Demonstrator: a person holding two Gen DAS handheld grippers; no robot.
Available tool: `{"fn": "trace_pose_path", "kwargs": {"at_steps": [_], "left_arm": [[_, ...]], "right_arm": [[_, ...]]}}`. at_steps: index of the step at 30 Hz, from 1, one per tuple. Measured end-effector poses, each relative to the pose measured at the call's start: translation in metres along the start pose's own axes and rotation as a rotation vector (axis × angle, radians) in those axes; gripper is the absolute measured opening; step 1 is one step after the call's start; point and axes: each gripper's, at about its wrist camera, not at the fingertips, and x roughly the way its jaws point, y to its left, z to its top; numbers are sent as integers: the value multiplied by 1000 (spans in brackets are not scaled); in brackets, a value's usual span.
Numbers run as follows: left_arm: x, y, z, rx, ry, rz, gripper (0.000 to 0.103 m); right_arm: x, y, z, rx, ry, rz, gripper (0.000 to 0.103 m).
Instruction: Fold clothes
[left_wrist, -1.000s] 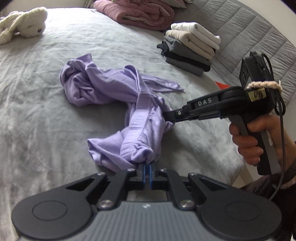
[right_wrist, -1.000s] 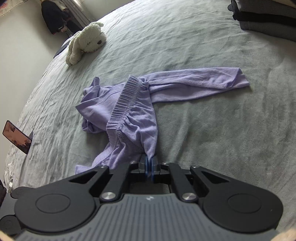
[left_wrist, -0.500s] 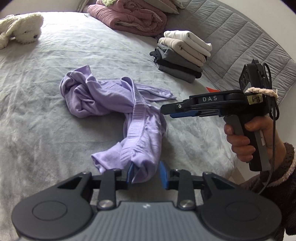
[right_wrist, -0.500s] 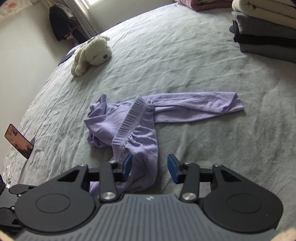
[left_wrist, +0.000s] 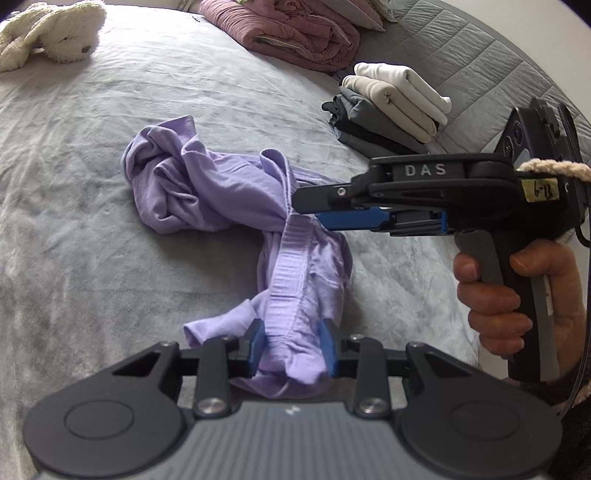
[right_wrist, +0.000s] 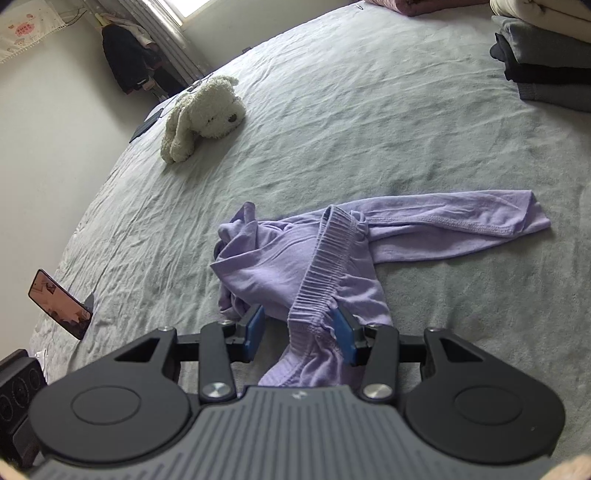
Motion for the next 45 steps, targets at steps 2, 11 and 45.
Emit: {"fn": "trace_pose_path", "kwargs": {"at_steps": [2, 11, 45], "left_arm": [[2, -5, -2, 34, 0, -14, 32], [2, -29, -11, 148, -8, -105, 32], [9, -52, 0, 214, -18, -139, 37]], "right_arm": [[6, -3, -1, 9, 10, -13, 47], [13, -15, -3, 47, 9, -52, 39], [-28, -80, -7, 227, 22, 28, 32]]}}
